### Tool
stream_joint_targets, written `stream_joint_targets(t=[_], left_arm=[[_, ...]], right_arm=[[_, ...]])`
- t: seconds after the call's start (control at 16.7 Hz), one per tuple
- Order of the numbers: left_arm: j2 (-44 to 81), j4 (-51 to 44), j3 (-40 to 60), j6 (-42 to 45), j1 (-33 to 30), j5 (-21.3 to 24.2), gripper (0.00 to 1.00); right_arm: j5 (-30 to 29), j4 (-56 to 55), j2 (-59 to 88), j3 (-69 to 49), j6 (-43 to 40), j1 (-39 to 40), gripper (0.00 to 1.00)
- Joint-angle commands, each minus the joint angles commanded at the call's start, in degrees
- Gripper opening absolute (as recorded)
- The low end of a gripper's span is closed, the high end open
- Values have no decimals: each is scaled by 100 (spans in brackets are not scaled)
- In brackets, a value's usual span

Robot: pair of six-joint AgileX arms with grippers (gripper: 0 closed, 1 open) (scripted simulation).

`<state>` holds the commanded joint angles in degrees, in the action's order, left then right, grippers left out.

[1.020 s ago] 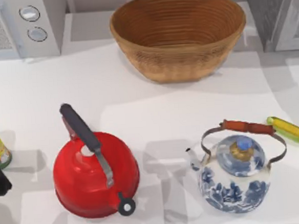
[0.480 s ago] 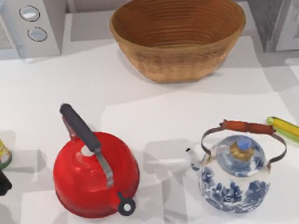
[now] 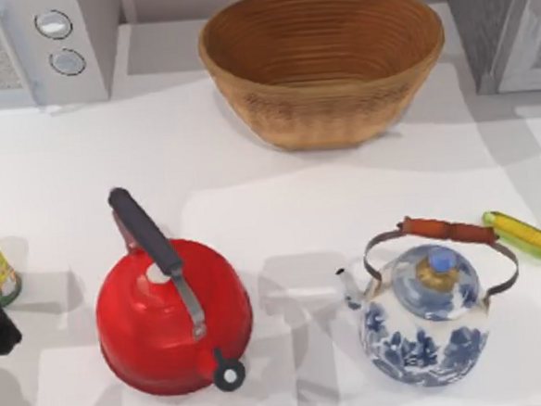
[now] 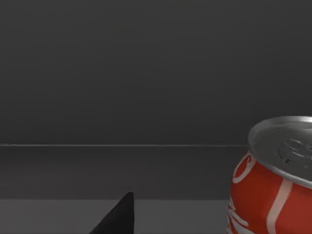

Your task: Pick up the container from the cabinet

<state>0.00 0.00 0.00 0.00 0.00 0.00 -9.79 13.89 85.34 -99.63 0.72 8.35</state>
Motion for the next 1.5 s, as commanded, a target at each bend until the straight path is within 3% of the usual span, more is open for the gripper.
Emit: stream_joint_targets(t=[0.54, 1.2, 1.5], left_arm=[[0, 0, 0, 0, 0, 0, 100], [0, 0, 0, 0, 0, 0, 100], [0, 0, 0, 0, 0, 0, 100]], right_arm=[[0, 0, 0, 0, 0, 0, 2], [-50, 92, -90, -26, 8, 63, 0], [-630, 1290, -1012, -243, 4, 646, 0]])
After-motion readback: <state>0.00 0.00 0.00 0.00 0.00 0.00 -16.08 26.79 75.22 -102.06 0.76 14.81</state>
